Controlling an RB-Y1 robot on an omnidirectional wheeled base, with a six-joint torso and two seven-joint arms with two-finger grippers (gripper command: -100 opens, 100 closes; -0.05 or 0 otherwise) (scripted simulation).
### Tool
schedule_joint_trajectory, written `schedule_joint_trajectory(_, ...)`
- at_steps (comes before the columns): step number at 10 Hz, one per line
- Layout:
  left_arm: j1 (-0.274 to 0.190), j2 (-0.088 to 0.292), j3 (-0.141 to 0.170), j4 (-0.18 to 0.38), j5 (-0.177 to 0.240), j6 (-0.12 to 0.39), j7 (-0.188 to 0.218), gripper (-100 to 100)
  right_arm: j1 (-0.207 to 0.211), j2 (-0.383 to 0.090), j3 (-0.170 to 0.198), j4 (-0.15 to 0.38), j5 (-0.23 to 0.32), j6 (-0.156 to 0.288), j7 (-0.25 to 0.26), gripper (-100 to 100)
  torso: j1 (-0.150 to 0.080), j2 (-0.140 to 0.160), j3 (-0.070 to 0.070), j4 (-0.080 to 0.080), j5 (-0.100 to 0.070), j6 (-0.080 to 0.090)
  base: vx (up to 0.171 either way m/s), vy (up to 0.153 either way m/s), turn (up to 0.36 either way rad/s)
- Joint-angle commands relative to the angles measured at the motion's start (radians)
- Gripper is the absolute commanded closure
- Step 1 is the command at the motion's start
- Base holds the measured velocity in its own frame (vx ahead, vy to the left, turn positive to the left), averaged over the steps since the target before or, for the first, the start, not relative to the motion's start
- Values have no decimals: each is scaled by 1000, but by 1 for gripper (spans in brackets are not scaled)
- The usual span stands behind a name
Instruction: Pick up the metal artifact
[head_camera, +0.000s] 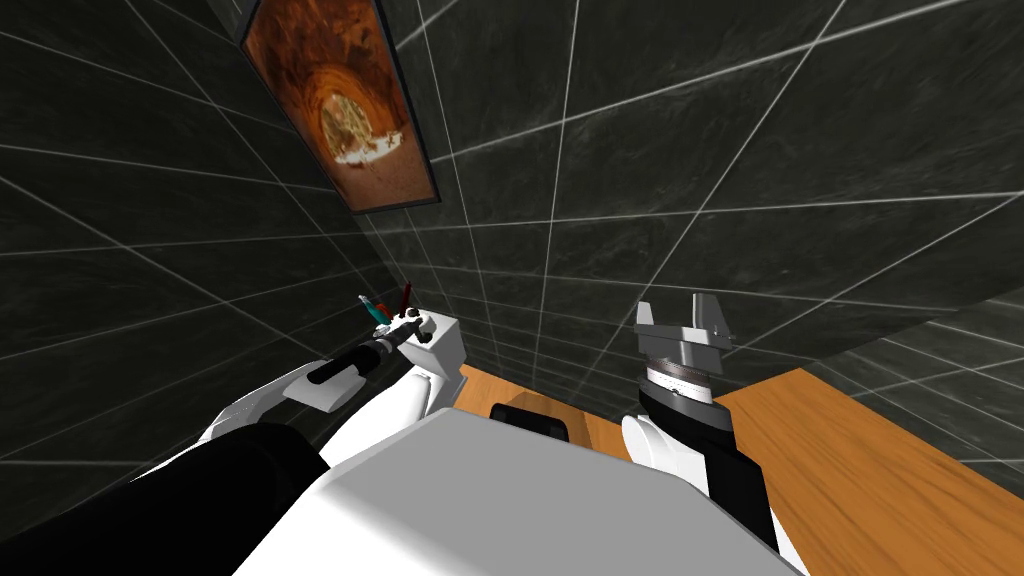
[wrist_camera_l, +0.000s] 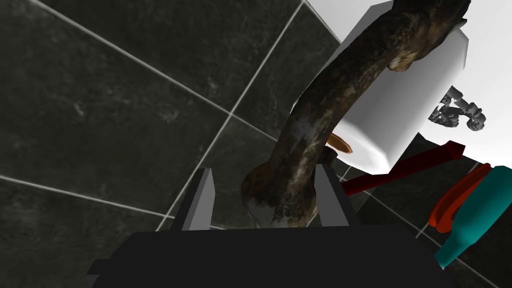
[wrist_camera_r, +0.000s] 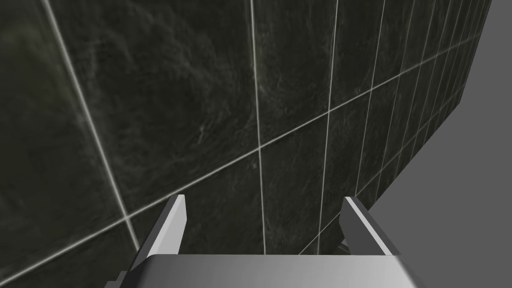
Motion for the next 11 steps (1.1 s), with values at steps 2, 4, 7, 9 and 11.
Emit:
schedule_joint_trajectory(2, 0, 0, 0, 0, 0, 1, 0, 100, 0, 0, 0, 0, 0, 0, 0, 0, -1, 1, 1, 0, 0, 0, 0, 0, 0)
schedule_joint_trajectory(4, 0, 0, 0, 0, 0, 0, 0, 100, 0, 0, 0, 0, 0, 0, 0, 0, 0, 2, 1, 0, 0, 0, 0, 0, 0)
schedule_joint_trajectory(7, -36, 26, -13, 64, -6, -9, 37, 100, 0, 0, 0, 0, 0, 0, 0, 0, -1, 5, 3, 1, 0, 1, -67, -16, -127)
schedule_joint_trajectory(9, -55, 41, -20, 111, -9, -16, 56, 100, -1, 0, 0, 0, 0, 0, 0, 0, -3, 8, 4, 1, 1, 4, -154, -49, -155)
schedule_joint_trajectory(11, -92, 72, -35, 182, -14, -30, 95, 100, 0, 0, 0, 0, 0, 0, 0, 0, 0, 6, 3, 1, 2, 2, -115, -30, -130)
